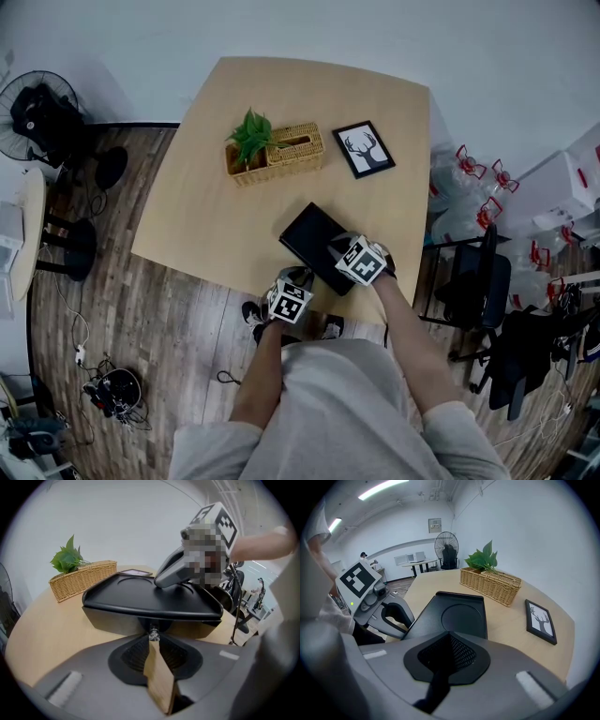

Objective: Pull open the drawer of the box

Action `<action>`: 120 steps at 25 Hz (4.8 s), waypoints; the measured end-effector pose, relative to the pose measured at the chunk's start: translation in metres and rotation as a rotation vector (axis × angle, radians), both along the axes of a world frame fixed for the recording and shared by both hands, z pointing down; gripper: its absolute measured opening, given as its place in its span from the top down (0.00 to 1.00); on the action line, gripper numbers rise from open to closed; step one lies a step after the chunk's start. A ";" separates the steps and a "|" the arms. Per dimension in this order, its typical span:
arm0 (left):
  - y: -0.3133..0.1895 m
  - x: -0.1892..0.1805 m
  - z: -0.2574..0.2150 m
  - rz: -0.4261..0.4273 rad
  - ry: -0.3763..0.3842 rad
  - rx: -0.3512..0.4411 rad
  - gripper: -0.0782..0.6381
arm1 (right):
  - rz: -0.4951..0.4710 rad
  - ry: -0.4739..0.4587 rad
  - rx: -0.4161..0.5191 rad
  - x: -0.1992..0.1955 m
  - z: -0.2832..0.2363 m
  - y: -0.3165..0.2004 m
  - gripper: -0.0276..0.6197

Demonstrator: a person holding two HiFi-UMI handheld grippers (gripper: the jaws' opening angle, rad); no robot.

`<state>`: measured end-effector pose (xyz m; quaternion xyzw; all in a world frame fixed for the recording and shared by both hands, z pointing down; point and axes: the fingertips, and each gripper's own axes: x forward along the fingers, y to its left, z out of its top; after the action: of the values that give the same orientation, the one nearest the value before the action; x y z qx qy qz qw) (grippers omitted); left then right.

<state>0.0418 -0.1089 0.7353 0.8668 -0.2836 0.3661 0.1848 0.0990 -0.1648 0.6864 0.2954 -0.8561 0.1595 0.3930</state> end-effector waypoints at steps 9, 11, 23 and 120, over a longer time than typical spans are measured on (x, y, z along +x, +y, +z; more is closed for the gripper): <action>0.001 -0.004 -0.004 -0.008 0.005 0.008 0.72 | -0.007 0.004 0.014 -0.001 -0.001 -0.001 0.95; 0.001 -0.004 -0.003 -0.009 0.004 0.007 0.72 | -0.010 0.005 0.026 0.000 -0.002 -0.004 0.95; 0.007 -0.010 -0.006 0.005 -0.017 0.012 0.72 | 0.008 -0.018 0.051 0.004 -0.001 -0.007 0.95; 0.056 -0.081 -0.001 -0.125 -0.005 -0.011 0.72 | -0.248 0.051 0.109 -0.005 -0.003 0.002 0.95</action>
<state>-0.0389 -0.0533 0.7341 0.8455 -0.3356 0.3573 0.2116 0.0938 -0.1631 0.6832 0.2120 -0.8831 0.0555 0.4148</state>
